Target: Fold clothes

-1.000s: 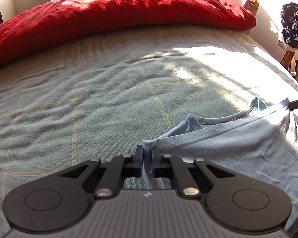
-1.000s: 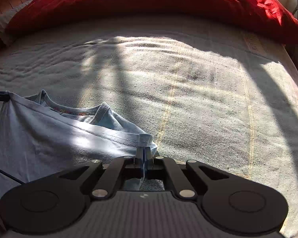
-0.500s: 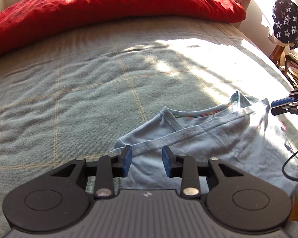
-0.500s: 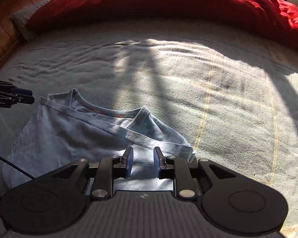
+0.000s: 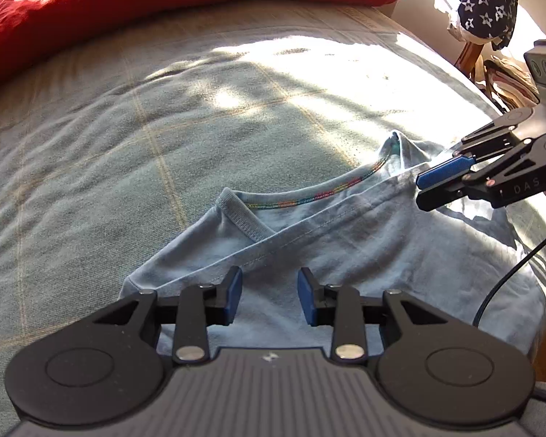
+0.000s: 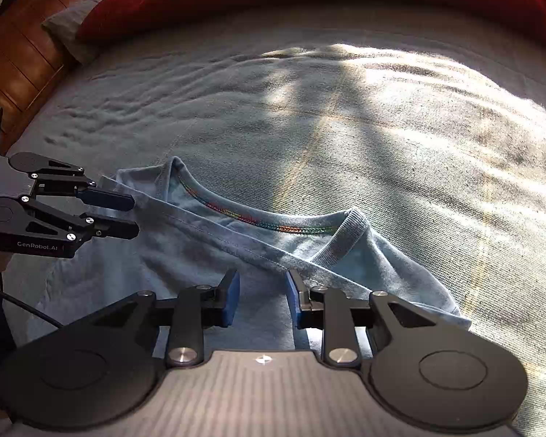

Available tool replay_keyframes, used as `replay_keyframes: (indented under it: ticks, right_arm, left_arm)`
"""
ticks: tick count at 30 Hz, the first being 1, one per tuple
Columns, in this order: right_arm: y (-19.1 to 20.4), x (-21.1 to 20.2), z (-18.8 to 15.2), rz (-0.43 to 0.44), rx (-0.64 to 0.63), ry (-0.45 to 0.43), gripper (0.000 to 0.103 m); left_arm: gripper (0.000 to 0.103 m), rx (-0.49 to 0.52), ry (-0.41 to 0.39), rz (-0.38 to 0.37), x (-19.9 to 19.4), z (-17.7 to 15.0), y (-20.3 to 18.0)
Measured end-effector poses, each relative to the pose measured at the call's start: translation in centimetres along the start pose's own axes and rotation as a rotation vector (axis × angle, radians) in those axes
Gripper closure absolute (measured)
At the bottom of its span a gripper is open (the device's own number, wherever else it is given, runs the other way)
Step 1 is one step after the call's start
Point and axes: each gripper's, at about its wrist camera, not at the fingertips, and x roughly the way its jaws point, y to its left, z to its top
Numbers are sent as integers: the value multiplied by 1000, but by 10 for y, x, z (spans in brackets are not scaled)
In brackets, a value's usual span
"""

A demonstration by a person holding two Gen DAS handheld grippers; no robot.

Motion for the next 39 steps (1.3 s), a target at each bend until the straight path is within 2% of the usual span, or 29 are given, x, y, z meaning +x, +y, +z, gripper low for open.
replay_keyframes:
  ticks: [3, 6, 8, 11, 15, 19, 22, 25, 27, 30, 32, 34, 37, 39]
  right_arm:
    - [20, -13, -19, 83, -91, 48, 63]
    - [44, -17, -49, 135, -212, 116, 63]
    - [57, -17, -67, 172, -263, 152, 63]
    - [76, -12, -88, 222, -297, 187, 63]
    - [72, -7, -109, 202, -209, 217, 63]
    - [56, -22, -123, 146, -143, 237, 63]
    - [50, -33, -126, 107, -125, 242, 63]
    - [54, -39, -118, 102, -124, 207, 62]
    - [59, -36, -110, 115, -122, 177, 60]
    - [66, -24, -104, 122, -126, 165, 60]
    - [71, -15, -102, 117, -133, 163, 58]
    - [71, -14, -107, 93, -146, 170, 52]
    - [59, -16, -117, 56, -153, 184, 48]
    - [47, -22, -121, 40, -131, 197, 42]
  left_arm:
    - [67, 94, 30, 5, -20, -23, -18]
    - [67, 189, 74, -4, -35, -61, -44]
    - [67, 209, 71, -34, -44, -82, -58]
    - [67, 178, 95, -68, -49, -107, -66]
    - [66, 116, 154, -67, -51, -133, -64]
    - [66, 66, 231, -44, -62, -154, -56]
    - [66, 47, 235, -34, -76, -152, -53]
    - [66, 62, 166, -38, -81, -135, -59]
    - [66, 72, 112, -74, -73, -118, -67]
    - [66, 73, 74, -121, -50, -98, -80]
    - [65, 76, 91, -107, -34, -93, -85]
    - [64, 90, 115, -86, -20, -93, -89]
    - [61, 183, 113, -51, -24, -109, -91]
    - [57, 192, 130, -27, -31, -116, -88]
